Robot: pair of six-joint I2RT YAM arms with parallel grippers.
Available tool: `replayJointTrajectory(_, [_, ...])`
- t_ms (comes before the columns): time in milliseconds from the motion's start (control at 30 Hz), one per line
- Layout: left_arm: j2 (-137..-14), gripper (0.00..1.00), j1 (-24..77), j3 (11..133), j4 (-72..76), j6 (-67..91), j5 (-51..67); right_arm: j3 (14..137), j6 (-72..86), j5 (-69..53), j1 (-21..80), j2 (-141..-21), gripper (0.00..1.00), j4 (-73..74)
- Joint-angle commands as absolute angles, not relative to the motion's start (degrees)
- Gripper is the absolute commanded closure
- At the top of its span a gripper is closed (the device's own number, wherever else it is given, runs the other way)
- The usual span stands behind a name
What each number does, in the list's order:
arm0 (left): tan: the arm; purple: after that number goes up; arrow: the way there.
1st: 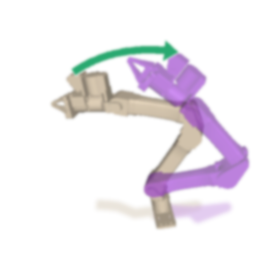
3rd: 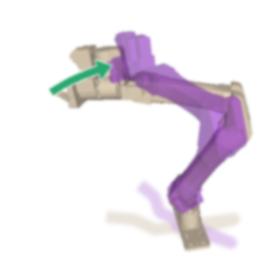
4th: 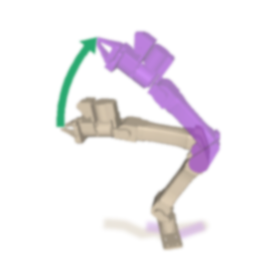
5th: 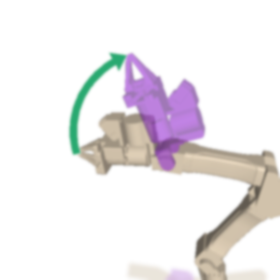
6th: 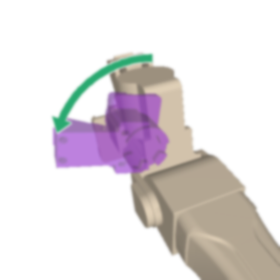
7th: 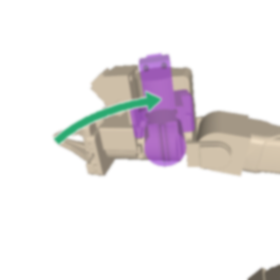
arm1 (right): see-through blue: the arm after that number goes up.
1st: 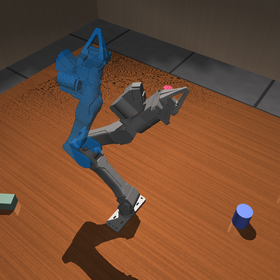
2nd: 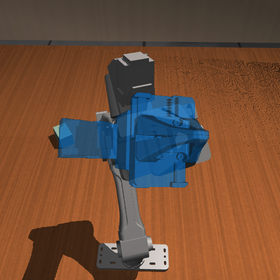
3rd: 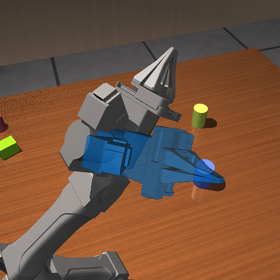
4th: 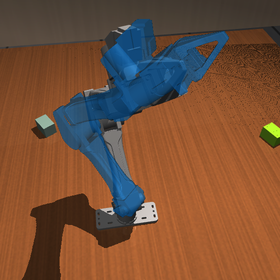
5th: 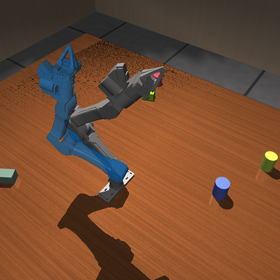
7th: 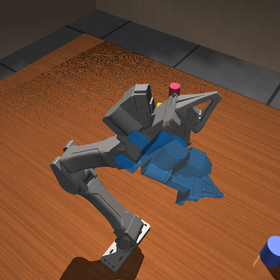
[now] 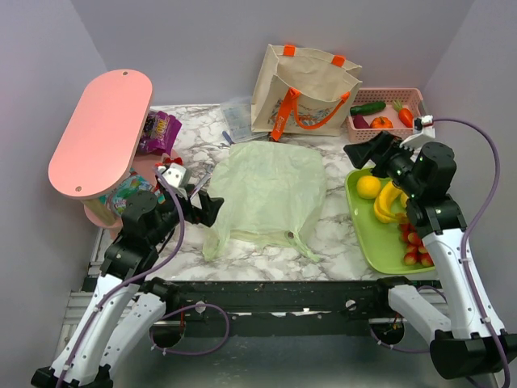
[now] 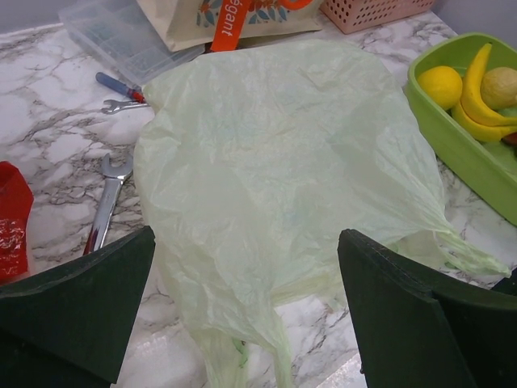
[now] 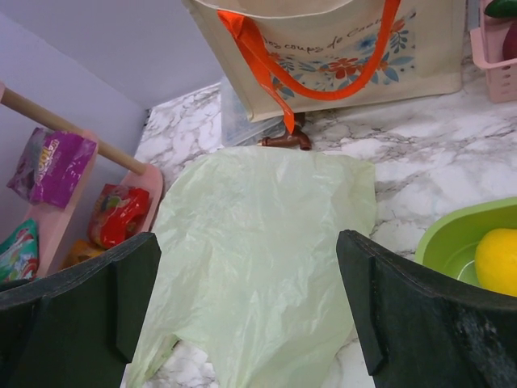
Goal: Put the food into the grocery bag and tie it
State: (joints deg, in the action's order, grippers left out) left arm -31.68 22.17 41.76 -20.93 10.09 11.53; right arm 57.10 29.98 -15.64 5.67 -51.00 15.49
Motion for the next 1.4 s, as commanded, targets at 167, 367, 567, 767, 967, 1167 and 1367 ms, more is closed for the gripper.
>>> replayJointTrajectory(167, [-33.75, 0.02, 22.66, 42.67, -20.46, 10.11, 11.34, 60.66, 29.89, -11.27, 5.72, -55.06, 0.00, 26.79])
replayJointTrajectory(367, [-34.14, 0.05, 22.76, 43.35, -20.57, 10.94, 10.72, 65.90, 28.35, -23.26, 6.67, -63.23, 0.00, 30.03])
replayJointTrajectory(567, [-31.37, 0.04, 22.94, 42.40, -19.83, 11.23, 10.26, 68.15, 32.14, -24.26, 13.95, -67.30, 0.00, 25.33])
replayJointTrajectory(767, [-31.87, 0.03, 22.94, 47.34, -21.39, 13.43, 9.93, 74.23, 35.02, -22.73, 21.02, -73.59, 0.00, 22.75])
replayJointTrajectory(967, [-38.27, 0.03, 22.85, 68.92, -35.18, 15.73, -1.34, 85.76, 38.89, -19.85, 30.82, -83.44, 0.00, 25.05])
replayJointTrajectory(1167, [-41.98, 0.04, 22.85, 80.66, -44.46, 17.62, -7.40, 90.92, 43.49, -20.08, 33.48, -88.92, 0.00, 22.27])
replayJointTrajectory(1367, [-37.94, 0.04, 22.85, 75.69, -44.80, 21.42, -4.89, 97.65, 41.96, -11.11, 33.49, -92.71, 0.00, 24.90])
